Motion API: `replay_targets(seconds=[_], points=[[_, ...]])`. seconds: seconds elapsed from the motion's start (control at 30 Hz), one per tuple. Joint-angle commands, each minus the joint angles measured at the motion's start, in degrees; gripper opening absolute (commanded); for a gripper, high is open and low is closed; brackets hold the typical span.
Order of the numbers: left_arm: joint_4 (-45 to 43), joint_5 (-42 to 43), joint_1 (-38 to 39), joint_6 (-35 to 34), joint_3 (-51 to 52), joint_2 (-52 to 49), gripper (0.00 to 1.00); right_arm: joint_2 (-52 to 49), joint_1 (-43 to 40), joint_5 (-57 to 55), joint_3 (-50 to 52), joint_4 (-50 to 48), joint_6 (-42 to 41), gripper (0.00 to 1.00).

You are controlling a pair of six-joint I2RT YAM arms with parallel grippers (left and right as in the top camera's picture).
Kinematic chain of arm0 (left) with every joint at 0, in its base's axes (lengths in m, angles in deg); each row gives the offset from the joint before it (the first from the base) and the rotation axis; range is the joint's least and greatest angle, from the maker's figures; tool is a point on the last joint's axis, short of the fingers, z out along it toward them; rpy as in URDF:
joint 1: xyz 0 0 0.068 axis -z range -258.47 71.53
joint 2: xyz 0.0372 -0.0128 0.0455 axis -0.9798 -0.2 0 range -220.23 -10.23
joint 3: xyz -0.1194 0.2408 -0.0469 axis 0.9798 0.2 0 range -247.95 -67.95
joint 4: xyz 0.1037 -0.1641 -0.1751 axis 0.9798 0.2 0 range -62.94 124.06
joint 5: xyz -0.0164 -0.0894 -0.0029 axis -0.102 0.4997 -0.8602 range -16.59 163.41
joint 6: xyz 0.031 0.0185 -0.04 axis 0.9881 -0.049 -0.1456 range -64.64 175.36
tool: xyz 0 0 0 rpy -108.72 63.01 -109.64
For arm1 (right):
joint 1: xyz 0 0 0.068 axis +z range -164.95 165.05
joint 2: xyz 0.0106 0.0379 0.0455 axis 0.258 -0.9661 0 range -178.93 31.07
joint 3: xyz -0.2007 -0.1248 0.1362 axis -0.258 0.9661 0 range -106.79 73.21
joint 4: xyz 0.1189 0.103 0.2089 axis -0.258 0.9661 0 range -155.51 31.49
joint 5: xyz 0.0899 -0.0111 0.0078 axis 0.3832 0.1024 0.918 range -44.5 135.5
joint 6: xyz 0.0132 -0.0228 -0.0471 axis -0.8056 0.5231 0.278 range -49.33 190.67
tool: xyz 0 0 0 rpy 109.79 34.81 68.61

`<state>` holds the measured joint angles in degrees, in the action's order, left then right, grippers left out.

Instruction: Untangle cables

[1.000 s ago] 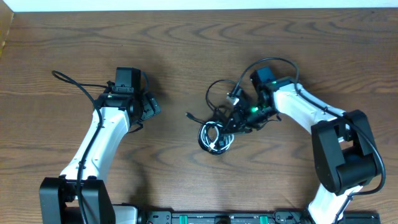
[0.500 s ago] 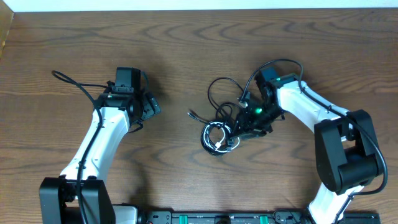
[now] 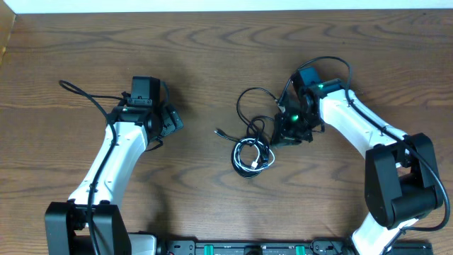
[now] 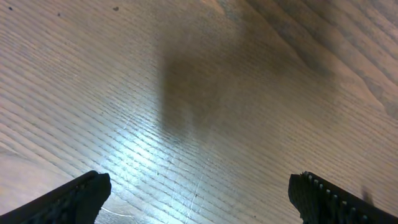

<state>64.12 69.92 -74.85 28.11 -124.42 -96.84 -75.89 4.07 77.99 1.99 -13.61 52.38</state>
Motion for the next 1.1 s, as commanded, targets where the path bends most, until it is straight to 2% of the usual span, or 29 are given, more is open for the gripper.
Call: replay_targets(seconds=[0.0, 0.2, 0.37, 0.63, 0.8, 0.93, 1.07], points=[[0.0, 0.02, -0.17, -0.94, 0.94, -0.31, 0.98, 0.98, 0.83, 2.6, -0.87, -1.31, -2.75, 0.12], [-0.02, 0.02, -0.17, -0.96, 0.94, -0.31, 0.98, 0.98, 1.29, 2.58, -0.87, -5.9, -2.73, 0.25], [-0.04, 0.02, -0.17, -0.96, 0.94, -0.31, 0.98, 0.98, 1.62, 2.32, -0.87, -11.45, -3.02, 0.28], [-0.02, 0.02, -0.17, -0.96, 0.92, -0.31, 0.98, 0.94, 3.52, 0.68, -0.81, -12.04, -5.49, 0.2], [-0.02, 0.02, -0.17, -0.96, 0.94, -0.31, 0.98, 0.94, 6.82, -2.25, -0.22, -11.8, -5.57, 0.21], [-0.02, 0.02, -0.17, -0.96, 0.94, -0.31, 0.98, 0.94, 8.9, -7.48, -0.22, -10.91, -9.11, 0.21], [-0.02, 0.02, -0.17, -0.96, 0.94, -0.31, 0.98, 0.94, 10.23, -12.55, -0.22, -10.29, -11.78, 0.13]])
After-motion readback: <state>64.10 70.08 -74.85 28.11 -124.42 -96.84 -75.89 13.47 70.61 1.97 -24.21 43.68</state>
